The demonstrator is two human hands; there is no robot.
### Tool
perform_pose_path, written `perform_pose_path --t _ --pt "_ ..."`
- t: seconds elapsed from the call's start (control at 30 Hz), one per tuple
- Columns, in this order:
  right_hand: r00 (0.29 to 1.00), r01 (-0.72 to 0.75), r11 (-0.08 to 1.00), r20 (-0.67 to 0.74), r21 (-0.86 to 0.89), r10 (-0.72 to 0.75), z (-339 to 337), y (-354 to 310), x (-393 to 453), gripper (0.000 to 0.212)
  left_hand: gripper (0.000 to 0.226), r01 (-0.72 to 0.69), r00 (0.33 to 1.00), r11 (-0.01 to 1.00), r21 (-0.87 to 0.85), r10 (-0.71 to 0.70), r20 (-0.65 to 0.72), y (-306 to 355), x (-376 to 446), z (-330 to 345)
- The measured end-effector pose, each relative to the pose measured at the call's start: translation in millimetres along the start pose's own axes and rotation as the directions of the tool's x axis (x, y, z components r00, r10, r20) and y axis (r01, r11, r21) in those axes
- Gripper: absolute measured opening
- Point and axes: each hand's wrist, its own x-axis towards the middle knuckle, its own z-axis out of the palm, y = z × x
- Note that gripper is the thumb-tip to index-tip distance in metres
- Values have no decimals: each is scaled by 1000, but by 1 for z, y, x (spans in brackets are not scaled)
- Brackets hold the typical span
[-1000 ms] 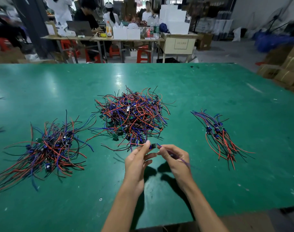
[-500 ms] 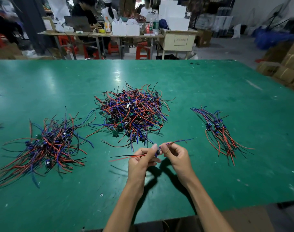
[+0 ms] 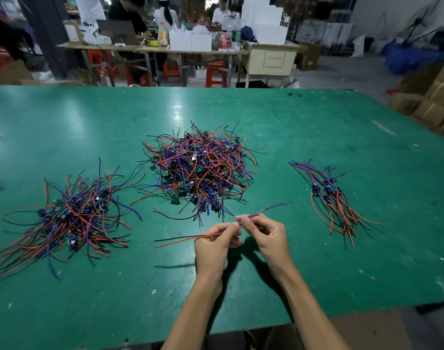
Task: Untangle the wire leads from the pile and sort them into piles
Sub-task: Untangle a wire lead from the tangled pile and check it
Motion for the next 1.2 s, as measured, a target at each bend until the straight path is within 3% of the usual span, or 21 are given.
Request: perform_pose_path --t 0.33,0.77,0.87,1.2 --pt "995 -87 996 47 36 85 5 -3 1 25 6 -36 999 999 -10 36 -32 -6 2 3" --pt "957 -167 977 -217 132 193 6 2 14 31 9 -81 996 997 6 81 -21 -7 -3 3" --pt "937 -196 956 -245 219 249 3 0 18 37 9 -82 997 997 11 82 -9 -8 -3 1" --pt "889 -127 852 -323 507 324 -6 -4 20 25 17 -102 990 994 26 99 102 -7 -6 -3"
